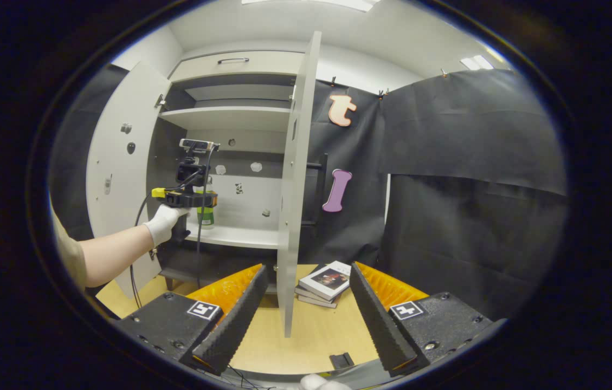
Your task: Grasp the bottle in the cabinet with the left hand and place it on the coaster, then close the right door with the right hand and the left door with the left hand.
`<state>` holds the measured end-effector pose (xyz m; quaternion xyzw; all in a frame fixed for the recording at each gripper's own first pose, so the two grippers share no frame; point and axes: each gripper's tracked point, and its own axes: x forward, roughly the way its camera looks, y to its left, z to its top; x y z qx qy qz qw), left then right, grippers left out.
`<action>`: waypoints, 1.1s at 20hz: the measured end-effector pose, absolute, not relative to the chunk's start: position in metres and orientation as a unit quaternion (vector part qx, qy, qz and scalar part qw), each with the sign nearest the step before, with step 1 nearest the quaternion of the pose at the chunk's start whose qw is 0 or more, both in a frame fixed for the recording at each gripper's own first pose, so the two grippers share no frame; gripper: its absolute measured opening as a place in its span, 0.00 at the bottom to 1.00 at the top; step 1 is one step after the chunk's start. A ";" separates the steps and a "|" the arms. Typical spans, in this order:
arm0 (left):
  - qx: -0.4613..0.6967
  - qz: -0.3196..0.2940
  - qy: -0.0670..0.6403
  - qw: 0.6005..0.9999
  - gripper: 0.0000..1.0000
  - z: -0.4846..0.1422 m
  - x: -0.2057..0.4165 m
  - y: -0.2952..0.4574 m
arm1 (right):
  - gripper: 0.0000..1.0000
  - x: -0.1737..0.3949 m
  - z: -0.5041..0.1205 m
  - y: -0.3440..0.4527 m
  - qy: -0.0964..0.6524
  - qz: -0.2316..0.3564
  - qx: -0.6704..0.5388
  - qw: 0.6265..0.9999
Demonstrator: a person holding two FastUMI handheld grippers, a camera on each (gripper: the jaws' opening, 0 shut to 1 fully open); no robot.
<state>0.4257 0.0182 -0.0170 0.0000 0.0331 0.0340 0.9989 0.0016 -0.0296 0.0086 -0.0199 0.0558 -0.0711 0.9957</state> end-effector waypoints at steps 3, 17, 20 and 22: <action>-0.004 0.049 0.044 0.998 0.87 -0.023 0.431 0.028 | 1.00 -0.002 0.008 -0.032 0.058 -0.071 -0.019 0.996; 0.007 -0.018 -0.005 1.000 0.79 0.031 0.286 -0.004 | 0.99 -0.009 0.012 -0.038 0.047 -0.056 -0.001 0.997; 0.011 -0.039 -0.014 0.999 0.75 0.032 0.245 -0.020 | 0.99 -0.009 0.010 -0.040 0.046 -0.055 -0.004 0.997; 0.006 -0.049 -0.013 0.999 0.75 0.026 0.218 -0.026 | 1.00 -0.009 0.008 -0.042 0.046 -0.057 -0.003 0.997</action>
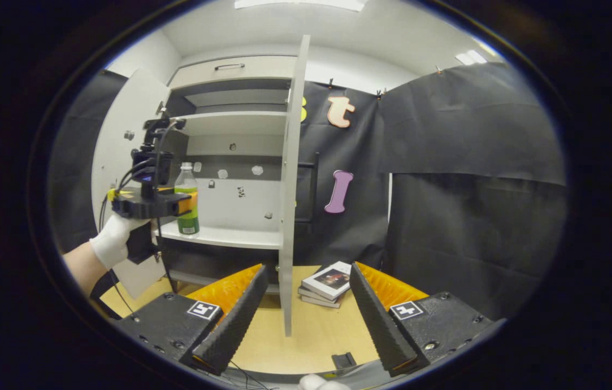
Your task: Grasp the bottle in the cabinet with the left hand and place it on the coaster, then close the right door with the right hand and the left door with the left hand.
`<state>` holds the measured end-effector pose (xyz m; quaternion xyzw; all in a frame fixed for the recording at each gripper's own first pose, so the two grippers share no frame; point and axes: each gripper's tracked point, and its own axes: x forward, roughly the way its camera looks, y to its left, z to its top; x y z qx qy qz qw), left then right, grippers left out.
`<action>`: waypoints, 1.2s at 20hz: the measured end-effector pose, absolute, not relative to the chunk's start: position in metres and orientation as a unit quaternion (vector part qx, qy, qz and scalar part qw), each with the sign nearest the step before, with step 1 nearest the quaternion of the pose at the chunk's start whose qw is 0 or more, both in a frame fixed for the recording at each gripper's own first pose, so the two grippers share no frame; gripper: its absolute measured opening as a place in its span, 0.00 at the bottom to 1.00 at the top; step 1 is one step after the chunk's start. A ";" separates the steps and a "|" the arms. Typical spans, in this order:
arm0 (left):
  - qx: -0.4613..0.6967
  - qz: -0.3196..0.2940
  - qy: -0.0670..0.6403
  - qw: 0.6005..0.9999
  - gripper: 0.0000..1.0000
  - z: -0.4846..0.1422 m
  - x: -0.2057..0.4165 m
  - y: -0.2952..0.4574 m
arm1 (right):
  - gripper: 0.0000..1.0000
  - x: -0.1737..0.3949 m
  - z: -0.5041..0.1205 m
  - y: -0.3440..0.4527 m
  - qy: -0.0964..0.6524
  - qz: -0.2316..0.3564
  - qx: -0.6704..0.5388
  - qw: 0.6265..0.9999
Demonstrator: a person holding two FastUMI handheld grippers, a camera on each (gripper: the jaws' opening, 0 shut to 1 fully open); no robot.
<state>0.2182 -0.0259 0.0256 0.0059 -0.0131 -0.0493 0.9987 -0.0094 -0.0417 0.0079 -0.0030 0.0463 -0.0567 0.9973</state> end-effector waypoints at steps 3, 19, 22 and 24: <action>0.004 -0.053 -0.009 0.999 0.75 0.013 0.181 -0.029 | 1.00 -0.010 0.008 -0.049 0.048 -0.065 0.004 0.997; 0.007 -0.081 0.047 0.996 0.79 -0.148 0.094 -0.028 | 0.99 -0.009 0.000 -0.042 0.065 -0.067 -0.025 0.995; -0.013 -0.089 0.057 0.994 0.79 -0.184 0.088 -0.031 | 0.99 -0.010 -0.002 -0.041 0.076 -0.066 -0.034 0.994; -0.028 -0.091 0.067 0.993 0.75 -0.209 0.083 -0.033 | 0.99 -0.008 -0.002 -0.039 0.080 -0.067 -0.041 0.994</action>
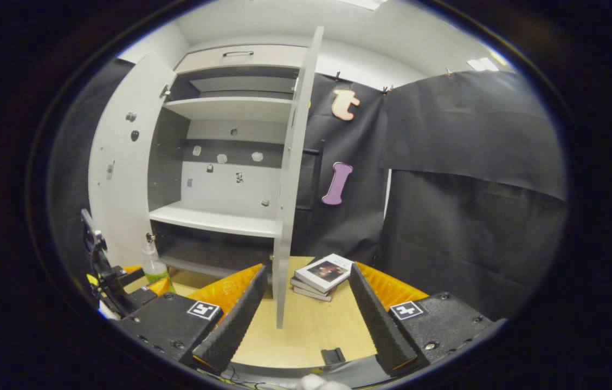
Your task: Grasp the bottle in the cabinet with the left hand and place it on the coaster, then close the right door with the right hand and the left door with the left hand.
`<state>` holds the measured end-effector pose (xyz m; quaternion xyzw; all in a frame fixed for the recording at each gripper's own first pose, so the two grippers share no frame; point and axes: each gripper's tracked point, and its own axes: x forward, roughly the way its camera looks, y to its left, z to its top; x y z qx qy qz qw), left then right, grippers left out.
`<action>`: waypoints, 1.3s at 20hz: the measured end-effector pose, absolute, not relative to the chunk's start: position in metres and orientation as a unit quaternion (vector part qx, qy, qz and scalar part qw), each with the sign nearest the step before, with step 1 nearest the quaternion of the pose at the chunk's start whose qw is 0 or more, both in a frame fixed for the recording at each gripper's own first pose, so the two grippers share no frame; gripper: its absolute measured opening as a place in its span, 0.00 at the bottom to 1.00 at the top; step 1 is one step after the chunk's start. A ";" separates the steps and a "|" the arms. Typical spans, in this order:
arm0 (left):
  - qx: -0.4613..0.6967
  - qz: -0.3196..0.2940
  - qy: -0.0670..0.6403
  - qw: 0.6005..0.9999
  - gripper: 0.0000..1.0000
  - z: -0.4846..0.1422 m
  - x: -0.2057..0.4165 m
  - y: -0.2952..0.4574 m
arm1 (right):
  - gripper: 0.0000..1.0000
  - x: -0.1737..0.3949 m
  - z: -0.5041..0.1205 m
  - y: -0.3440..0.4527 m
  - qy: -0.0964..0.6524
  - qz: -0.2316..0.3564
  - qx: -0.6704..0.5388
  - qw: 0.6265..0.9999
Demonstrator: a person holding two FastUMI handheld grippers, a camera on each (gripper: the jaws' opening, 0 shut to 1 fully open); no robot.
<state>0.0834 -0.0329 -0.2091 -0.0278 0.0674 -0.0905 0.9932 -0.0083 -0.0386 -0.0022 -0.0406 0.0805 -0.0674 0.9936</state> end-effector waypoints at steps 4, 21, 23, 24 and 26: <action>-0.037 -0.105 0.062 0.992 0.80 -0.244 0.077 -0.040 | 1.00 0.001 0.000 -0.031 0.084 -0.063 -0.050 0.993; -0.030 -0.132 0.052 0.989 0.75 -0.312 0.046 -0.056 | 0.99 0.014 -0.017 -0.010 0.117 -0.047 -0.081 0.989; -0.027 -0.131 0.052 0.990 0.75 -0.313 0.043 -0.057 | 1.00 0.012 -0.019 -0.006 0.118 -0.044 -0.083 0.989; -0.026 -0.132 0.052 0.989 0.76 -0.313 0.040 -0.057 | 1.00 0.012 -0.021 -0.004 0.119 -0.042 -0.085 0.988; -0.023 -0.143 0.057 0.988 0.82 -0.314 0.036 -0.062 | 0.99 0.010 -0.023 0.000 0.117 -0.037 -0.087 0.989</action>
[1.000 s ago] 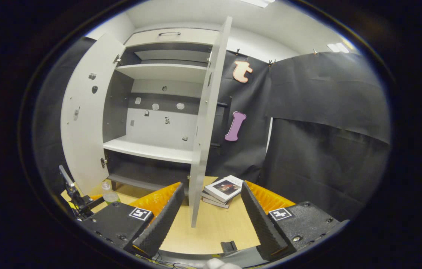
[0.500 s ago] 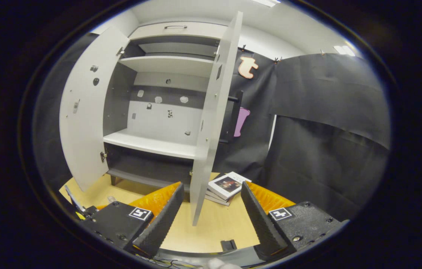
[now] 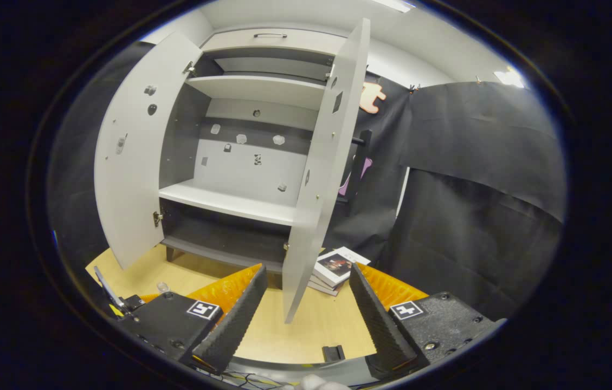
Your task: Grasp the bottle in the cabinet with the left hand and place it on the coaster, then close the right door with the right hand and the left door with the left hand.
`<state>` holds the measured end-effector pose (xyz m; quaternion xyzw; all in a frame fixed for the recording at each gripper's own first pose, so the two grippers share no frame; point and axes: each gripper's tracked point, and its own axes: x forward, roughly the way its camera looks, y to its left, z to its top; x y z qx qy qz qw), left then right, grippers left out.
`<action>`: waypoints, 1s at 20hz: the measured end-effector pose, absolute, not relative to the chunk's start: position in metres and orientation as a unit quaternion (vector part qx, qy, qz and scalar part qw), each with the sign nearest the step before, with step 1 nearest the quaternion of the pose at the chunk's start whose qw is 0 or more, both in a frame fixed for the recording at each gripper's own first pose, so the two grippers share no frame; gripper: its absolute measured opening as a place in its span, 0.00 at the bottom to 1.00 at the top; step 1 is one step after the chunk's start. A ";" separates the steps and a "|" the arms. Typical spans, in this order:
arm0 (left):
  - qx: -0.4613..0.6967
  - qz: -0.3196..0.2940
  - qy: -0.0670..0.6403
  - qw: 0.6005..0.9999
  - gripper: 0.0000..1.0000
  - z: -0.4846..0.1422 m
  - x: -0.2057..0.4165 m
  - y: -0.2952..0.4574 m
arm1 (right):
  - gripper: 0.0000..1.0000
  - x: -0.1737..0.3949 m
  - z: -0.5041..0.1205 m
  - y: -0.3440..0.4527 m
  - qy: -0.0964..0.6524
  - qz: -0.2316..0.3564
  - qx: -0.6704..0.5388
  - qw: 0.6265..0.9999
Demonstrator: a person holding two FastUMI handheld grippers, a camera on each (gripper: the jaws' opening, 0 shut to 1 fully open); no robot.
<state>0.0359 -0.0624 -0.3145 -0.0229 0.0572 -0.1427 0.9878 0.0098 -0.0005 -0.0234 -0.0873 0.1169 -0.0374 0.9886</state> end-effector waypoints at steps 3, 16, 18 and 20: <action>-0.016 -0.148 0.053 0.987 1.00 -0.307 0.034 -0.063 | 0.99 0.004 -0.029 0.000 0.119 -0.035 -0.086 0.989; -0.009 -0.154 0.002 0.988 0.98 -0.220 0.024 -0.066 | 1.00 -0.023 -0.025 -0.015 0.098 -0.054 -0.056 0.992; -0.019 -0.163 -0.009 0.986 0.97 -0.193 0.020 -0.072 | 1.00 -0.027 -0.024 -0.016 0.091 -0.056 -0.049 0.993; -0.024 -0.164 -0.020 0.986 0.97 -0.161 0.017 -0.074 | 0.99 -0.031 -0.023 -0.018 0.085 -0.058 -0.041 0.994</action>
